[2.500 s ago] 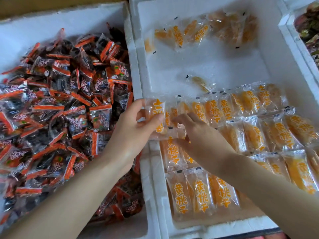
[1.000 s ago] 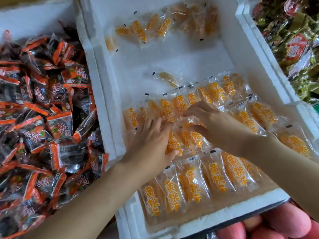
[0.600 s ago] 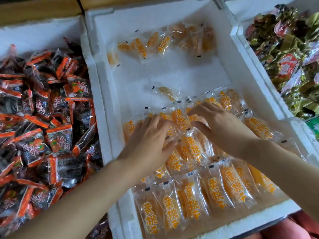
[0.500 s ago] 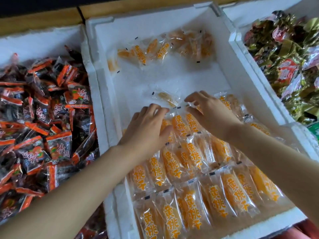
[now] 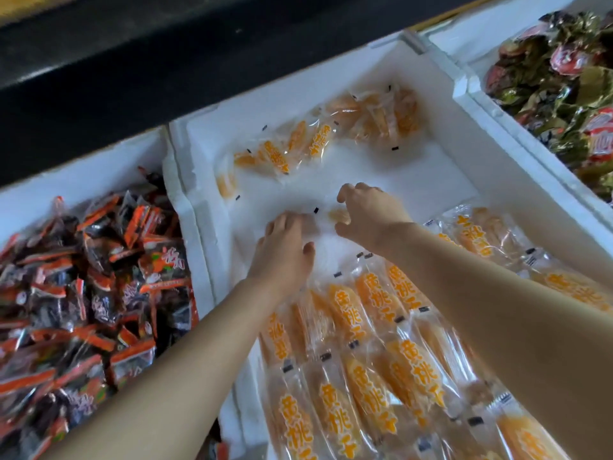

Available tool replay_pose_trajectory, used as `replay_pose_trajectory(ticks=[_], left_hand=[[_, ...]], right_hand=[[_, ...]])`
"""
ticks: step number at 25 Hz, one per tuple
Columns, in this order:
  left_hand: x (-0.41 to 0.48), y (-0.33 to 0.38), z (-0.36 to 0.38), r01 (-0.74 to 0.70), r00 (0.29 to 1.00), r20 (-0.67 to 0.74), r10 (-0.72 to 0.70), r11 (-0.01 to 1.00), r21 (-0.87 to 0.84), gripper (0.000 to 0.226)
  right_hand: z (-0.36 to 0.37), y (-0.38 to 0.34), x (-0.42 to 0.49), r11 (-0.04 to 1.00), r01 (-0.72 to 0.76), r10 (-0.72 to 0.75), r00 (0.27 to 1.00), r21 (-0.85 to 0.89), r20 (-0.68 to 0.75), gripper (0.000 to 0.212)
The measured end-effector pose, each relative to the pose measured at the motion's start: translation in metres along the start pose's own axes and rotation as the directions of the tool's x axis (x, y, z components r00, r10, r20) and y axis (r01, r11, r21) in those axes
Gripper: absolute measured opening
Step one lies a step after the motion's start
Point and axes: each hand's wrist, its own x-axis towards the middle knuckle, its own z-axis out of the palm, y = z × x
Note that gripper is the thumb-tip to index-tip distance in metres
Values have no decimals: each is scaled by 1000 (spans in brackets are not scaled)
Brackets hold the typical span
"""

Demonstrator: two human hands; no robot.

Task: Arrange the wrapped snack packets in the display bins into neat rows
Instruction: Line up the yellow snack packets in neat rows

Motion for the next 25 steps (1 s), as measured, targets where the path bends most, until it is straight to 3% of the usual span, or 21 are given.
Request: replay_pose_trajectory(ticks=[5, 8, 11, 15, 21, 25], left_hand=[[34, 18, -13, 15, 971, -239, -7, 999, 32, 47], [64, 27, -18, 128, 932, -343, -121, 992, -1, 60], [96, 27, -16, 265, 904, -291, -314, 944, -198, 75], [123, 28, -2, 178, 906, -324, -273, 940, -293, 68], [148, 51, 2, 183, 907, -301, -295, 919, -350, 73], [147, 65, 7, 195, 898, -314, -308, 919, -343, 56]], right_hand=[[-14, 31, 13, 981, -151, 163, 982, 120, -96, 43], [-16, 46, 12, 977, -163, 177, 980, 138, -95, 41], [-15, 50, 10, 981, -116, 135, 983, 153, -123, 37], [-16, 59, 11, 972, -111, 143, 979, 208, -144, 36], [-21, 76, 15, 899, -160, 216, 971, 409, -97, 41], [-23, 80, 13, 892, -159, 205, 977, 423, -65, 40]])
